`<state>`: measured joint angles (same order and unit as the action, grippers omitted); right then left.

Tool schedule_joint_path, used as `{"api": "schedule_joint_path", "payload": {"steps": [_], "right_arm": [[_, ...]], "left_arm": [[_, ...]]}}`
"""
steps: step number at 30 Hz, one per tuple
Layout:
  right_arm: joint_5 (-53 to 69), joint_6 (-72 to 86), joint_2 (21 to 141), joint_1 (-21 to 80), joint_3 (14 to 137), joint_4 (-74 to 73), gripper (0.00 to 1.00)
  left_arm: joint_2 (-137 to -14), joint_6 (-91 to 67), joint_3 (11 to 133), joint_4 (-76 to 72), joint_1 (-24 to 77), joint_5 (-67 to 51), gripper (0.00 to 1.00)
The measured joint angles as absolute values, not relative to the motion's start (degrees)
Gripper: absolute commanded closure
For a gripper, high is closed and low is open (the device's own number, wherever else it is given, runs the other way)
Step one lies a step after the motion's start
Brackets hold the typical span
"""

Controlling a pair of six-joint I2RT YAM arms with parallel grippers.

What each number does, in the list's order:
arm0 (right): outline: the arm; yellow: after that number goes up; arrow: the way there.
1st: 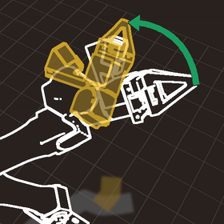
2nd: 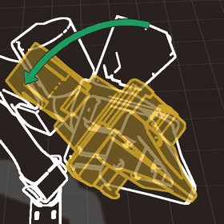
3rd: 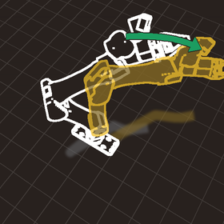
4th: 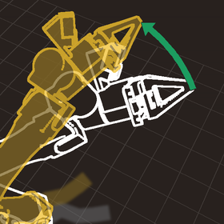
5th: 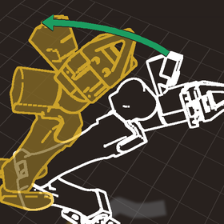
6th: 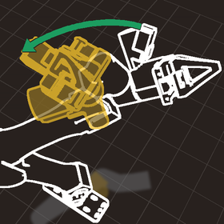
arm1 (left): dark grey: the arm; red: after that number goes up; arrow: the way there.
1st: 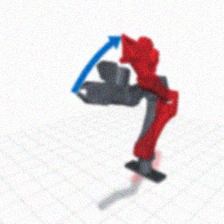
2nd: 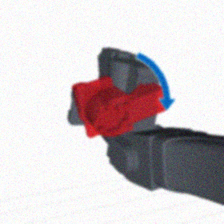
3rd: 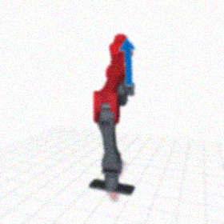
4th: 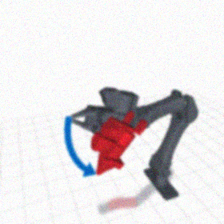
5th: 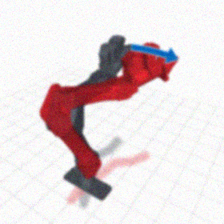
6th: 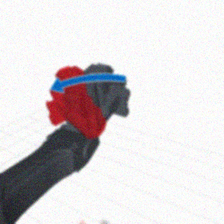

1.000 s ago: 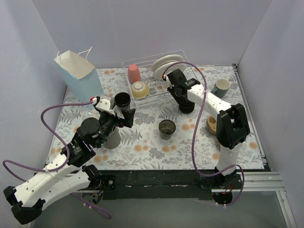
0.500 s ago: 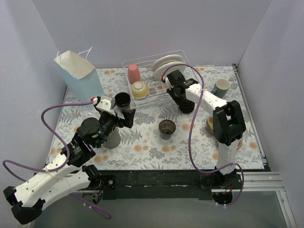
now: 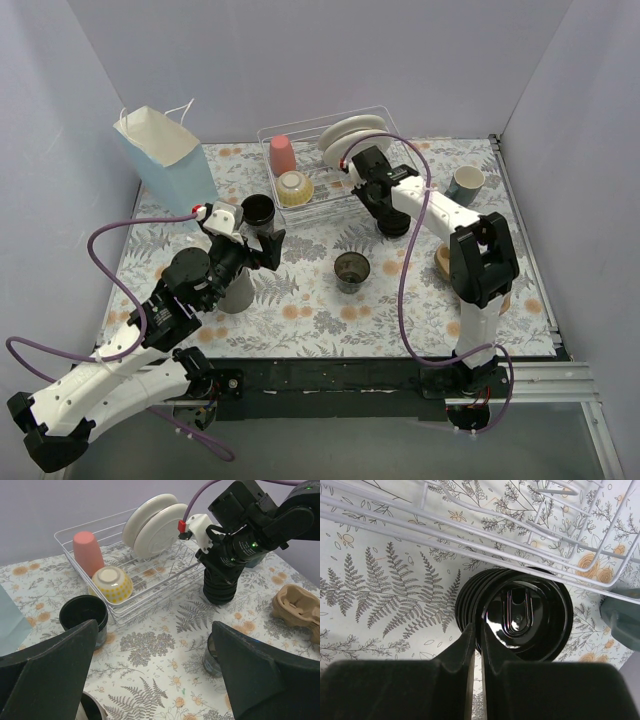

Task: Pack the takeout coffee

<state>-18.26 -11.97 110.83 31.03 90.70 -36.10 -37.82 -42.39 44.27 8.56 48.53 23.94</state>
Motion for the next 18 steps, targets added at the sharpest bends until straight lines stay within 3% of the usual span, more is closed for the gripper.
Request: {"api": "schedule_joint_path", "payload": {"steps": [10,18], "right_arm": [[-18.2,-11.5,107.2,31.0,91.1,-36.7,0.9],[-19.2,-10.2,105.5,30.8,91.1,-36.6,0.71]], "left_arm": [[-38.4,-42.4,44.3,8.6,48.5,23.4,0.02],[-38.8,-42.4,44.2,8.6,48.5,23.0,0.02]]}}
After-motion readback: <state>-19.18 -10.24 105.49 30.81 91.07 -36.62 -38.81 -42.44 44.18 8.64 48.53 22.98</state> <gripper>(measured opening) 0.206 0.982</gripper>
